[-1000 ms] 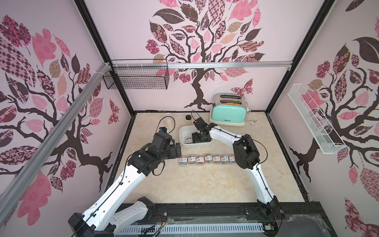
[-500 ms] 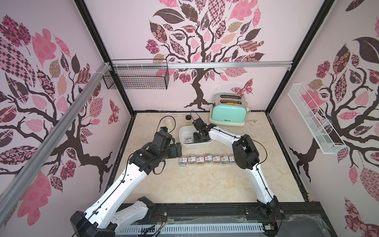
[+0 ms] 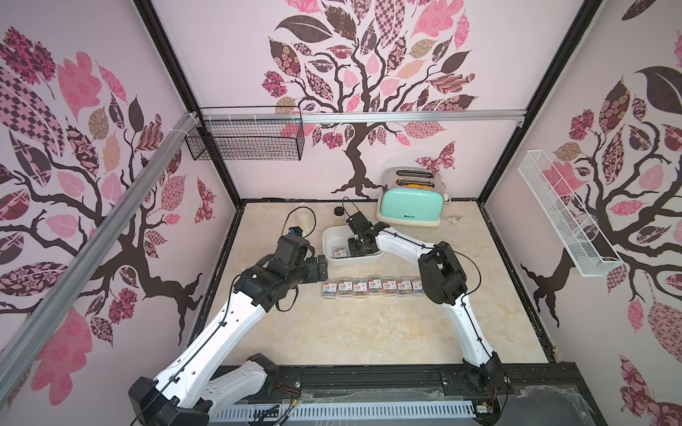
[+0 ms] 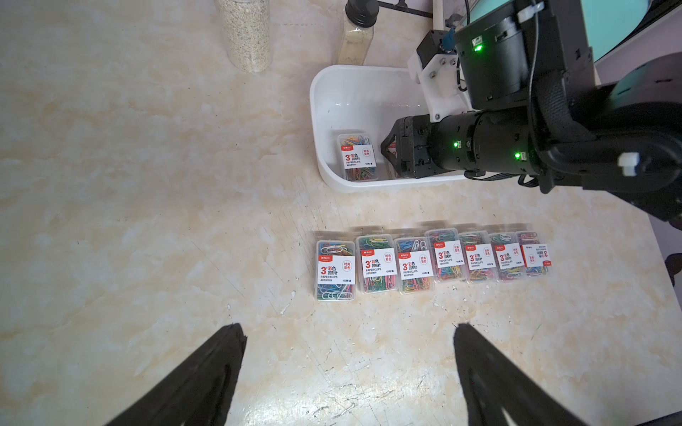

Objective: Take the paper clips out of the storage box
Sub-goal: Pick up the boxed paper clips from the storage box.

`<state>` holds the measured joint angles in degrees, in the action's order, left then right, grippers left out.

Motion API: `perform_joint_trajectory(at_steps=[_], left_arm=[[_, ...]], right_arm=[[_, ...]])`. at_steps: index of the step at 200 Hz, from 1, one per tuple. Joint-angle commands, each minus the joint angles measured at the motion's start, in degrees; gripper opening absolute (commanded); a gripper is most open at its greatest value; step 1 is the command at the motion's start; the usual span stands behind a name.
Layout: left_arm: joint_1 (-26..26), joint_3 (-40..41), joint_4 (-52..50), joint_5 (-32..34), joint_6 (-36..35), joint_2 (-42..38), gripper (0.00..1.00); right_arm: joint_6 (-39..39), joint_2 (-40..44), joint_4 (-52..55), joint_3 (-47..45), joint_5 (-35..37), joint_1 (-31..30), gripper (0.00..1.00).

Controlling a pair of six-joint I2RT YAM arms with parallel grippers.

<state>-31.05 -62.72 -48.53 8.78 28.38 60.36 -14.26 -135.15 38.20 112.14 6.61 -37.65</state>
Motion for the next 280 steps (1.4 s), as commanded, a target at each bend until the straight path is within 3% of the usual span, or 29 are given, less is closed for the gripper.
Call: perform_joint_trajectory(at_steps=[1, 79, 127, 188, 280], left_arm=[[0.3, 0.6, 1.2, -0.2, -0.8, -0.1, 0.94], [0.3, 1.1, 1.8, -0.2, -0.2, -0.4, 0.94], [0.3, 1.0, 2.1, -0.2, -0.2, -0.6, 0.94], [0.3, 1.6, 2.8, -0.8, -0.3, -0.8, 0.94], [0.2, 2.4, 3.2, -3.5, -0.6, -1.0, 0.94]], right_arm=[[1.2, 6.2, 0.4, 1.1, 1.0, -0.2, 0.43], [2.1, 9.6, 0.7, 0.5, 1.3, -0.3, 0.4], [3.2, 17.2, 1.3, -4.3, 1.0, 0.8, 0.39], [2.8, 30.8, 3.0, -16.0, -0.8, 4.3, 0.39], [-2.7, 47.9, 2.2, -42.3, -0.6, 16.3, 0.4]])
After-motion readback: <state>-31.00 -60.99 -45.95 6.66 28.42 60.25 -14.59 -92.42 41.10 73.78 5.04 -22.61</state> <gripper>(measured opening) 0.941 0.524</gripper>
